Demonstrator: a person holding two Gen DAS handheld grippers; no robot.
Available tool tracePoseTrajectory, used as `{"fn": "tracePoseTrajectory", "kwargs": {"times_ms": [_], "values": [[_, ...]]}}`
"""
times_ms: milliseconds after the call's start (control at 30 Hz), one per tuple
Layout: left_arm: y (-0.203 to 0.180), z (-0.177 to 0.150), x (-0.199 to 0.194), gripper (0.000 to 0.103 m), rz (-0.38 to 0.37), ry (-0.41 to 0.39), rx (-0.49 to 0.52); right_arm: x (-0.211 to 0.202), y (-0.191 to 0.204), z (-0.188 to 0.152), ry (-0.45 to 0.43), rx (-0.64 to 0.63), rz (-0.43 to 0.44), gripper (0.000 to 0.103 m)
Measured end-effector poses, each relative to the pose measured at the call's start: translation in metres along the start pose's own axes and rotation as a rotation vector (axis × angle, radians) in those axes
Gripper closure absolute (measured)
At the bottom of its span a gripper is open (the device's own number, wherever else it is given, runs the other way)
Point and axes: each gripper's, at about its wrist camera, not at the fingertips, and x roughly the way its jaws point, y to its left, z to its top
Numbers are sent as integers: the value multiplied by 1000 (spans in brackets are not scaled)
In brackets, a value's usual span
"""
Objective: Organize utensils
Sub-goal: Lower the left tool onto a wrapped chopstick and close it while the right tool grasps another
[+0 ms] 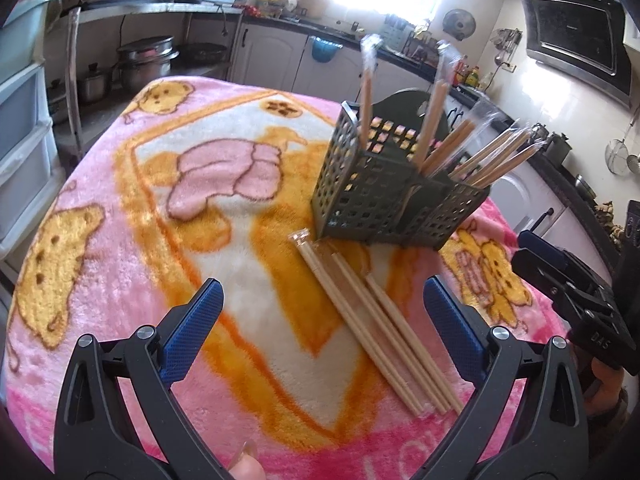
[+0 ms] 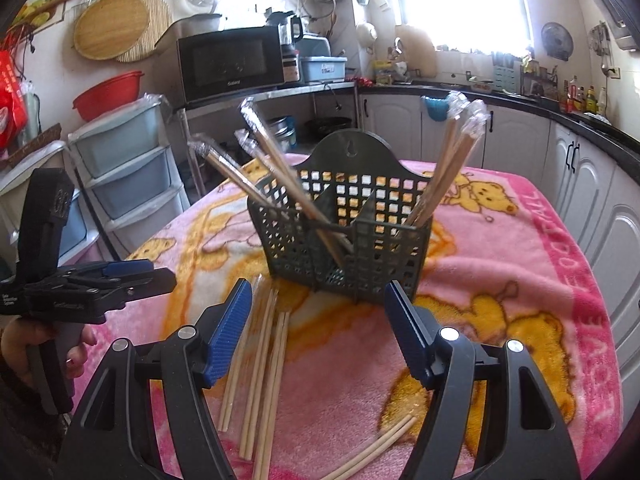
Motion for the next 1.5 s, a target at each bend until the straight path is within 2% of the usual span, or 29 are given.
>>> {"fn": "tracePoseTrajectory", "kwargs": {"times_ms": [267, 367, 433, 500, 700, 900, 1300, 1500], "values": [[13, -7, 20, 12, -7, 54, -33, 17, 10, -7, 59, -30, 19, 37], [17, -8, 28, 19, -12, 71, -49, 25, 16, -10, 87, -45, 22, 38], [21, -7, 33, 24, -25, 84, -68, 33, 19, -14, 115, -57, 23, 44], [22, -7, 38, 34, -29, 97, -76, 39, 21, -16, 140, -62, 25, 47], [23, 2, 56, 50, -52, 128, -87, 60, 26, -22, 215, -73, 34, 60], [25, 10, 79, 60, -61, 174, -119, 80, 33, -25, 278, -97, 26, 65], [18, 19, 104, 60, 10, 196, -90, 116, 34, -29, 357, -114, 6, 68], [20, 21, 109, 73, 56, 188, -74, 125, 38, -29, 373, -112, -6, 68]]}}
